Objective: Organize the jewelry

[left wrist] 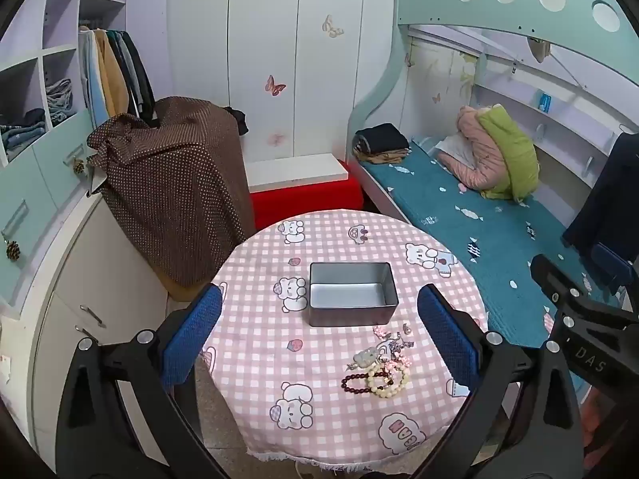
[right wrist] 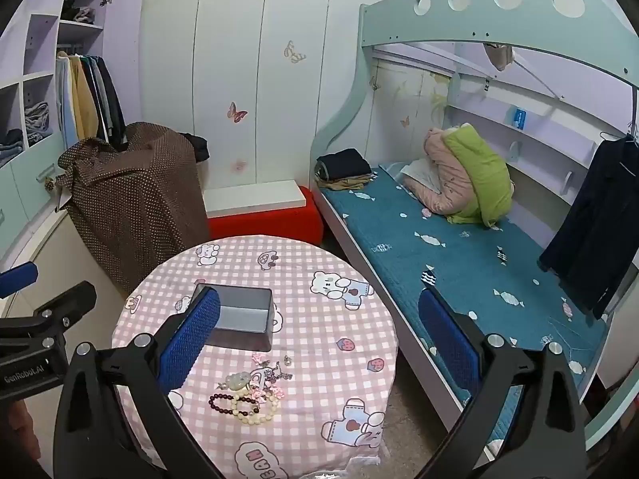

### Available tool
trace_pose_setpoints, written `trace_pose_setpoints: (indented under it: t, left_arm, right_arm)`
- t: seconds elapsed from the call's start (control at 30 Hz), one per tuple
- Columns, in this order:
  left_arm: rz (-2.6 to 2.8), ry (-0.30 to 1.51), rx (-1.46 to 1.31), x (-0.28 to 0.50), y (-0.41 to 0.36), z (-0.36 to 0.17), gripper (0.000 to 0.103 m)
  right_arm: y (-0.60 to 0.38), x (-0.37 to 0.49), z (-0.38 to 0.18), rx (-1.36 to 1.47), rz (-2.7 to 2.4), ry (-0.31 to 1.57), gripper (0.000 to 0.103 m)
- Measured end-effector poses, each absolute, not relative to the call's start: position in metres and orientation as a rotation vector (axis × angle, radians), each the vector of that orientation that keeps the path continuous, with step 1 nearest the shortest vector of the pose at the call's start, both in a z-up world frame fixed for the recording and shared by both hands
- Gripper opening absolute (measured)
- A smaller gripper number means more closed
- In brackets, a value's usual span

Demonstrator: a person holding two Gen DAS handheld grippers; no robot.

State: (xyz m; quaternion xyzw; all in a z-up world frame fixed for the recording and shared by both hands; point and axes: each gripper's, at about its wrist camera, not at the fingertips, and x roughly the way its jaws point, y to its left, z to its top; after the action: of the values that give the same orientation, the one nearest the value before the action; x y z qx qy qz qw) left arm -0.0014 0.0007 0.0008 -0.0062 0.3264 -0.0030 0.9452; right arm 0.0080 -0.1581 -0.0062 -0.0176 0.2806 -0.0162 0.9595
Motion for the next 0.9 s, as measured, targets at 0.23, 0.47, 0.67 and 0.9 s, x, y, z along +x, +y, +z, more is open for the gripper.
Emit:
trace_pose_setpoints:
  t: [0.23,0.47,0.67,0.9]
  left_arm:
    - [-0.003,0.653,-0.003,-0.005,-0.003,0.006,0.098]
    - [-0.01,0.656,-0.001,-0.005,-0.002,0.012,0.098]
    - [-0.022,0.662,-0.002,-0.002,0.001,0.008,0.098]
    - [-0.016,0.668,0.001,0.001,0.001,0.004,0.098]
  right_arm:
    - [-0.157,0.006,-0.005,-0.042,-0.034,0.557,0.095]
    - [-0.153,0.005,-0.002,-0.055,-0.028,0.558,0.095]
    - [-0.151,0.007,-0.004,-0.059,-0.026,0.564,0.095]
    - [-0.15,0.008,-0.009,-0.061,-0.025,0.566,0.095]
